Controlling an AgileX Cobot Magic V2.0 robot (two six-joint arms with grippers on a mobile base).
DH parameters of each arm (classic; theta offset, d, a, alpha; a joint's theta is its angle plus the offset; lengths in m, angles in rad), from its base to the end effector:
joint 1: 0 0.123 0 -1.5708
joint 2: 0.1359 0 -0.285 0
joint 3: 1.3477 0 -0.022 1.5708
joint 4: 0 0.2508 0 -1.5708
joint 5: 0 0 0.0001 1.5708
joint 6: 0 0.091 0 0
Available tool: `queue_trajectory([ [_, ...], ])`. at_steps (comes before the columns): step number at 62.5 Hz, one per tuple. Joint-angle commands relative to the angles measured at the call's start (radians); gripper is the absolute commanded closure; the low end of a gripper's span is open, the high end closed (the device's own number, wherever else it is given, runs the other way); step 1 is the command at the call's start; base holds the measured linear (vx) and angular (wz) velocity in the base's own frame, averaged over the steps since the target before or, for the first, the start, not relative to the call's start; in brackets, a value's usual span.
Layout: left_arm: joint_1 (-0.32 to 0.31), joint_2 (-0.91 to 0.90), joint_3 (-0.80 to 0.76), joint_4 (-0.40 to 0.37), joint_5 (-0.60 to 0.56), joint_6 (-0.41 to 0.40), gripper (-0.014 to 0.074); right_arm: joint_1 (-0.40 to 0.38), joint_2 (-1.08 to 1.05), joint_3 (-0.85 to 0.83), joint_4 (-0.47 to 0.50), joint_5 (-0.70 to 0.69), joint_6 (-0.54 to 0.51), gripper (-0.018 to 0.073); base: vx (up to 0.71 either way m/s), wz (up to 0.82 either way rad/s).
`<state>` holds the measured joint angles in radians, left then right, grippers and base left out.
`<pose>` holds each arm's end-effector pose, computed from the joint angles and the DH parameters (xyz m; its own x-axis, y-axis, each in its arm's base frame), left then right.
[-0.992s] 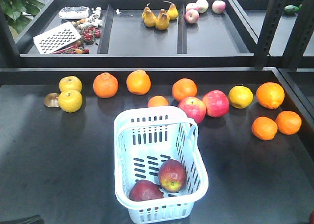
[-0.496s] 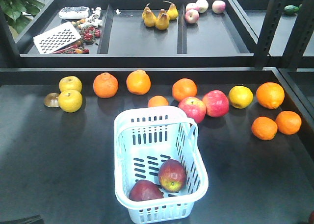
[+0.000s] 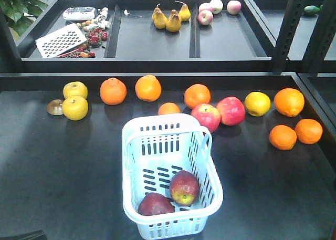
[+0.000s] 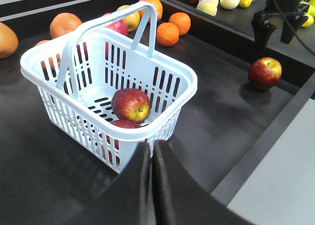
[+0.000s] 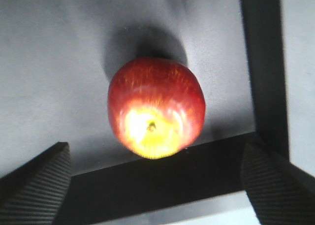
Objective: Pick three apples into basket with both arms
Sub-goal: 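Withdraw the right gripper and grasp a third red apple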
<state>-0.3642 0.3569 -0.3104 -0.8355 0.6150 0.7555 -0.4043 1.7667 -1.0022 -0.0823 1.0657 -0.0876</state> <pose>0.0555 -0.0629 0.2578 -0.3509 0.1541 -0.9237 0.6975 0.7012 -0.1480 0.2609 -0.1187 0.1630 -0.9471 0.2673 0.1776 0.2628 0.9636 -0.0487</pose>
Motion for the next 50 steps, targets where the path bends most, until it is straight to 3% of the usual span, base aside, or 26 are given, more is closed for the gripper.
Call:
queue_trajectory([
  [1, -0.002, 0.009, -0.026, -0.038, -0.052, -0.002, 0.0603, -0.006, -0.004, -0.024, -0.025, 0.005, -0.011, -0.0090, 0.00, 0.00],
  [36, -0.002, 0.009, -0.026, -0.038, -0.053, -0.002, 0.0603, -0.003, 0.148, -0.024, -0.048, -0.015, -0.010, -0.0065, 0.00, 0.00],
  [50, -0.002, 0.009, -0.026, -0.038, -0.053, -0.002, 0.0603, -0.003, 0.180, -0.024, -0.052, -0.022, -0.014, -0.0011, 0.00, 0.00],
])
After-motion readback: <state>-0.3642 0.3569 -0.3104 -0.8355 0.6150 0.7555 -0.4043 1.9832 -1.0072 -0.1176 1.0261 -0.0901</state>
